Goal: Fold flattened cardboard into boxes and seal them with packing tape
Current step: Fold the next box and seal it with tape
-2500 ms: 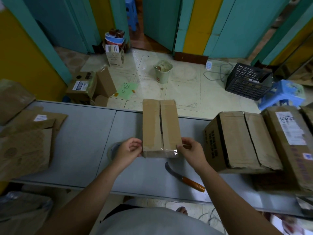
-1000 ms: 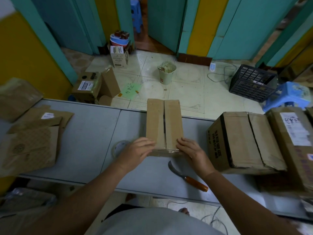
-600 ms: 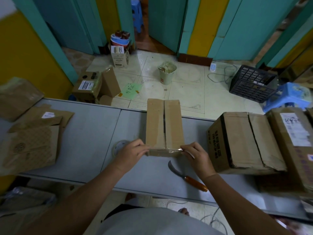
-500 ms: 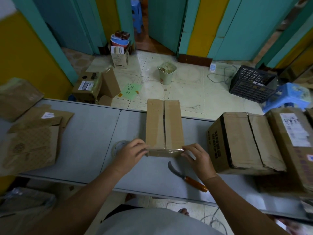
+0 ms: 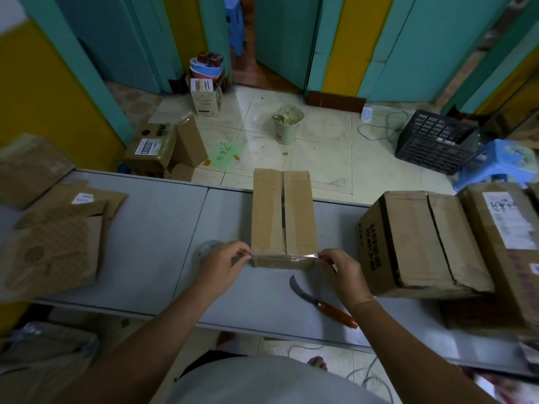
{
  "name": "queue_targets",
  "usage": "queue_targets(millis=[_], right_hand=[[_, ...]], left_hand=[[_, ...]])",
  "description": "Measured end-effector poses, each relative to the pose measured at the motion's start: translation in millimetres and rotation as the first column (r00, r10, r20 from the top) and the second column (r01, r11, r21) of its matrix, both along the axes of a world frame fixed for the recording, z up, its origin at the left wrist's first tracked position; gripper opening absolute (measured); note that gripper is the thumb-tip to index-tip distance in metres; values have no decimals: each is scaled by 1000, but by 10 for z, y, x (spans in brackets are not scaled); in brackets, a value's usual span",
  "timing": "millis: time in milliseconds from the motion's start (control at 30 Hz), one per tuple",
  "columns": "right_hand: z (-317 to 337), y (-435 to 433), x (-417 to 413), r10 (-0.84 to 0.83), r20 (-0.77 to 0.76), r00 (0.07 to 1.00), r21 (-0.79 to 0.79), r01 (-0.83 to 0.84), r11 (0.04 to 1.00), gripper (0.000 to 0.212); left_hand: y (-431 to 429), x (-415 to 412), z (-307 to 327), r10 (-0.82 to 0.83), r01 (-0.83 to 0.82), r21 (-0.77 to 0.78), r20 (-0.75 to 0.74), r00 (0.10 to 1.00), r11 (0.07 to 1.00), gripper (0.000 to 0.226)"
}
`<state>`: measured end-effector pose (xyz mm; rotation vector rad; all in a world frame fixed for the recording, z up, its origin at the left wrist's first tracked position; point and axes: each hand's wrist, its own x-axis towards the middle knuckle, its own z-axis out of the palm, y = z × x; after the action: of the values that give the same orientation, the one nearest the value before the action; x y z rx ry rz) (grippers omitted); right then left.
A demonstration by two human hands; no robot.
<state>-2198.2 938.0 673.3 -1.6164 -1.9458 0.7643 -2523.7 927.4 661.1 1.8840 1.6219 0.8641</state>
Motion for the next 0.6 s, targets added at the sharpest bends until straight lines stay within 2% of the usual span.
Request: queue_targets(millis=[233,400,600], right_hand=[[-7,-43,100,60,16,998,-12,-60,998,26],[-16,-51,129,26,32,999,43,-27,999,32],[11,-6,73,7,-9,1000,10,-7,1000,38]], left_hand=[[-3,-32,32,-25,33,-151,55,998,988,26],[22,-31,87,-33,43,-161,62,998,986,27],[81,-6,126,-24,32,-162,55,998,986,24]])
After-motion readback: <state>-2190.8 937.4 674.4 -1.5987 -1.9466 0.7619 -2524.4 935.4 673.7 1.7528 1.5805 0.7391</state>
